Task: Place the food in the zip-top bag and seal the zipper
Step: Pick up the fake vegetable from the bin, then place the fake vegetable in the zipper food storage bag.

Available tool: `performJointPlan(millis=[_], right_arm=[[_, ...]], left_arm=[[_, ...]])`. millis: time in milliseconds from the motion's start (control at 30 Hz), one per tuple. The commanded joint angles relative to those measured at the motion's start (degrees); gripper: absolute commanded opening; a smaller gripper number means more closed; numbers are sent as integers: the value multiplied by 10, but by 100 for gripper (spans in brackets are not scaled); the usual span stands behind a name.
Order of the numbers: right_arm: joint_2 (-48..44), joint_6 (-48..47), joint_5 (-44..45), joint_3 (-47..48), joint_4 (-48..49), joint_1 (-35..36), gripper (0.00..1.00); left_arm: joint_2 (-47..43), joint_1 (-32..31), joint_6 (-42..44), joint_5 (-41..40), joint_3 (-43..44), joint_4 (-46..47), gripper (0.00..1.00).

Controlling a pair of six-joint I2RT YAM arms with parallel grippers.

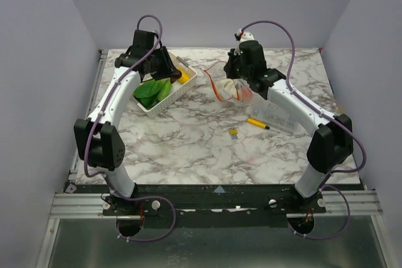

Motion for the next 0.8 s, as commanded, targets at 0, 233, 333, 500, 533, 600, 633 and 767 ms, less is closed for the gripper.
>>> performJointPlan(millis=[0,233,333,500,533,600,633,767], right_arm=[[-28,9,-25,-14,9,-3,0],[-32,20,-55,-25,14,-3,0],[-41,23,-61,-33,16,-3,1],[-50,47,-99,-27,16,-3,1],[-50,55,-107,-24,15,-4,1],[-47,76,-122,-14,13,-4,1],[-44,89,-133,-7,10,-4,1],[-35,124,-168,2,11,-4,1]], left_arm=[[-109,-23,-13,163,-161,132,10],[-226,-139,-83,221,-315,371,11],[-227,-177,-87,200,-335,434,11],[-202,-187,-88,153,-339,484,9],[-199,-187,-87,143,-341,492,9],[-195,-187,-92,132,-358,525,8],[-194,-187,-96,128,-372,551,8],[-182,-187,-103,106,-394,602,8]])
